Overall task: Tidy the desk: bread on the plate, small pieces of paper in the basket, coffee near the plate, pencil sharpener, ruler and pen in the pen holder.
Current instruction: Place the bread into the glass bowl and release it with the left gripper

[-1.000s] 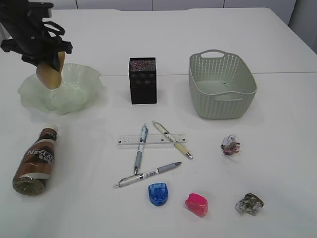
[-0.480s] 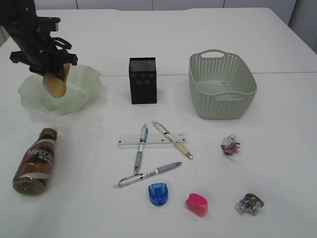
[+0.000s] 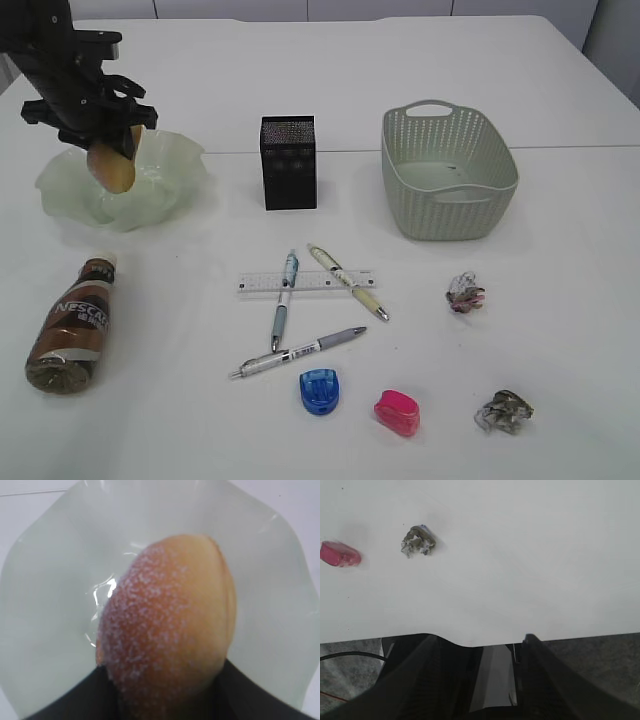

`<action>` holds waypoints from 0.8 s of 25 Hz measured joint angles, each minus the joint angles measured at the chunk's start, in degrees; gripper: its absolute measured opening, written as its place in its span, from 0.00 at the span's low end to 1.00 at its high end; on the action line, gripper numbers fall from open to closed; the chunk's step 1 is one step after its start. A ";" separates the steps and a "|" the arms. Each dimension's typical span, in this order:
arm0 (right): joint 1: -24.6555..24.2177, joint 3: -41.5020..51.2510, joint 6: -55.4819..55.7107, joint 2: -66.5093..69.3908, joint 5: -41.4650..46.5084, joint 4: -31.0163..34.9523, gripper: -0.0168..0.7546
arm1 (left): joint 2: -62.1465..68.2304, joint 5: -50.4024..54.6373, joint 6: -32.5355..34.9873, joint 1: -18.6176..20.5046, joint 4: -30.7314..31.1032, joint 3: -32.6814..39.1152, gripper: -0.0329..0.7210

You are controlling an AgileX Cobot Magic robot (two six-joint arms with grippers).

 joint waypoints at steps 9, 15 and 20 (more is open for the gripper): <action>0.00 0.00 0.53 0.00 0.13 2.01 0.52 | 0.00 -0.13 0.00 0.00 0.00 0.00 0.83; 0.00 0.00 1.53 0.00 0.13 2.87 0.54 | 0.00 -0.22 0.00 0.00 0.00 0.00 0.85; 0.00 -0.25 1.57 0.00 -0.11 3.43 0.59 | -0.12 1.01 0.00 0.00 1.02 0.00 0.84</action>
